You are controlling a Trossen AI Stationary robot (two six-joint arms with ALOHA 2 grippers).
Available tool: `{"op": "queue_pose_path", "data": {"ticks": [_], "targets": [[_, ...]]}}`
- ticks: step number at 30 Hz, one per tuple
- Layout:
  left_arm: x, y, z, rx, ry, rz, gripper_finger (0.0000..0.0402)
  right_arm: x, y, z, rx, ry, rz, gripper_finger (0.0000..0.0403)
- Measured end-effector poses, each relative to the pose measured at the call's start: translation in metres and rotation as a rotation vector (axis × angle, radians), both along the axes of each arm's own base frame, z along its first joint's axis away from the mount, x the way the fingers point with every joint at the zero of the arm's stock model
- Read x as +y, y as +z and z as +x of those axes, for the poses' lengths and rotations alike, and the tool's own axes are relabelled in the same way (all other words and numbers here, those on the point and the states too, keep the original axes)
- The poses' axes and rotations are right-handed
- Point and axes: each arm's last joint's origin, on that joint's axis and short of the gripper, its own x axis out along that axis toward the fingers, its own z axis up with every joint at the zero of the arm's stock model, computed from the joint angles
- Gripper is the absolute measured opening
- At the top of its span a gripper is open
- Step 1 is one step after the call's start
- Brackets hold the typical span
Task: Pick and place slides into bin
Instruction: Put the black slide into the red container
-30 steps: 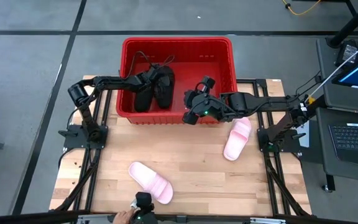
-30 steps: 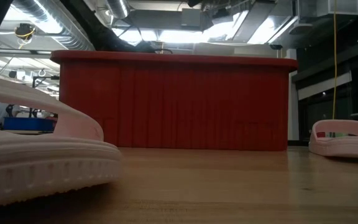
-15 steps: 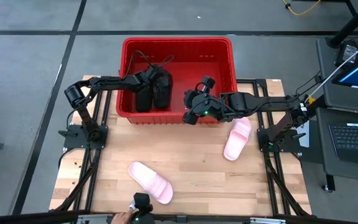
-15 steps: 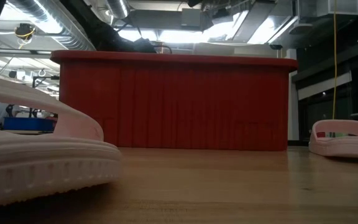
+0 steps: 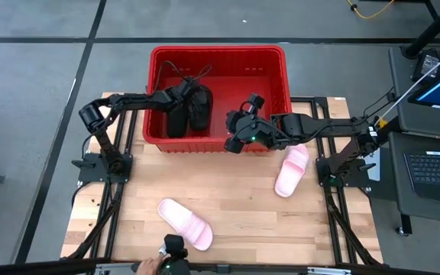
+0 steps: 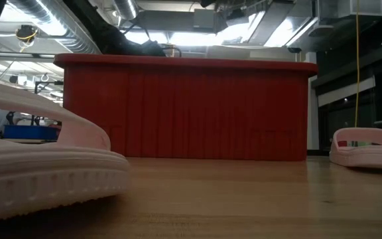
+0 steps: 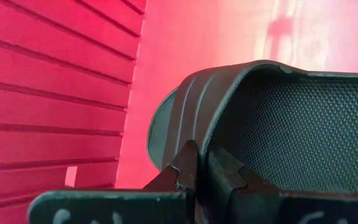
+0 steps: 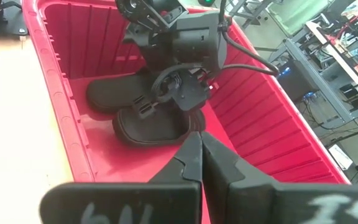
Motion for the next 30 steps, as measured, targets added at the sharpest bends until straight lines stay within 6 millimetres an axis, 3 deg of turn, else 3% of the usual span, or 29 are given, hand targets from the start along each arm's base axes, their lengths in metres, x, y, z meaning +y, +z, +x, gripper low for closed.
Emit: {"op": "queue_pose_path", "data": {"ticks": [11, 30], "targets": [[0.0029, -0.0007, -0.0018, -0.021, -0.004, -0.023, 0.0012, 0.0007, 0.0000, 0.0000, -0.002, 0.001, 0.002, 0.0003], [0.0022, -0.0022, -0.0007, -0.062, -0.058, -0.079, 0.0075, 0.0029, -0.0008, -0.0007, -0.007, -0.003, 0.019, 0.0010]]}}
